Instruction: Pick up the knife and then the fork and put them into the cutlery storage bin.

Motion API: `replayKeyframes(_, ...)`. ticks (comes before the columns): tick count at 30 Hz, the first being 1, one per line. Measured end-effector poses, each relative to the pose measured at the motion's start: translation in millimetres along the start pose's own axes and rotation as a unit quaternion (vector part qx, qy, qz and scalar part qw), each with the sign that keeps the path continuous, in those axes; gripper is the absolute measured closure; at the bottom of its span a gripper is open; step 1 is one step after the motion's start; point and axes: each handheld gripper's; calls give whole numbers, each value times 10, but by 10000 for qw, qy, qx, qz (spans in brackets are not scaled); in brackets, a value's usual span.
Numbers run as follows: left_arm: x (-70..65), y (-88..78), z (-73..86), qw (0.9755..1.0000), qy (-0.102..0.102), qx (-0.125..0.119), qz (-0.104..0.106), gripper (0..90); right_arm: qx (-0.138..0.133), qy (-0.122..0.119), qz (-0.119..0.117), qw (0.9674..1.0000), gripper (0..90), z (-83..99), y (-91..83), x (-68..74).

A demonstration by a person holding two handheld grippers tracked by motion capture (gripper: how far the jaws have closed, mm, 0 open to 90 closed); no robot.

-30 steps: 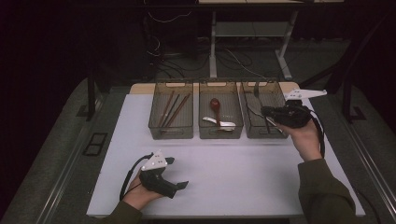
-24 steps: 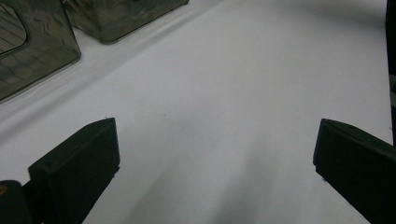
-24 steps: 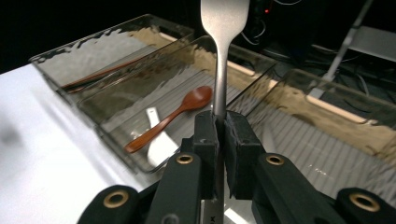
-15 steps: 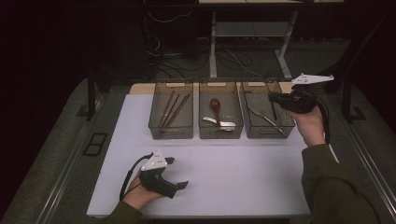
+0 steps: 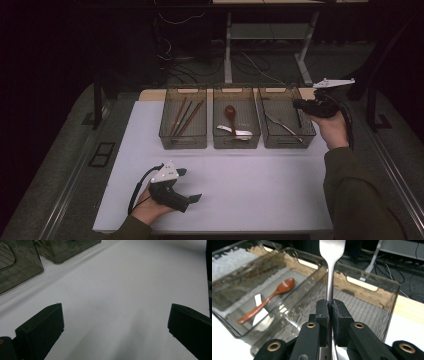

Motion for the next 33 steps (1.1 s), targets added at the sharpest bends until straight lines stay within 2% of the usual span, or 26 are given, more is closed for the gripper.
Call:
replayKeyframes(14, -3, -3, 2, 10000, -22, -6, -8, 0, 630, 7, 323, 9975, 830, 121, 164, -154)
replayKeyframes(17, -1, -2, 2, 10000, -12, 0, -3, 0, 859, -22, 356, 9957, 829, 152, 201, -172)
replayKeyframes(23, -2, -1, 2, 10000, -8, 2, -3, 0, 1144, -47, 404, 9926, 829, 196, 268, -175)
replayKeyframes(33, -4, -1, 2, 10000, -9, 4, 2, 0, 1623, -160, 502, 9853, 829, 250, 396, -136)
Point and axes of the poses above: each handheld gripper's, and its own axes: y roughly forward along the jaws, z roughly out of its underside, x roughly to its left, and after that the axes turned 12 degrees about y, right-handed
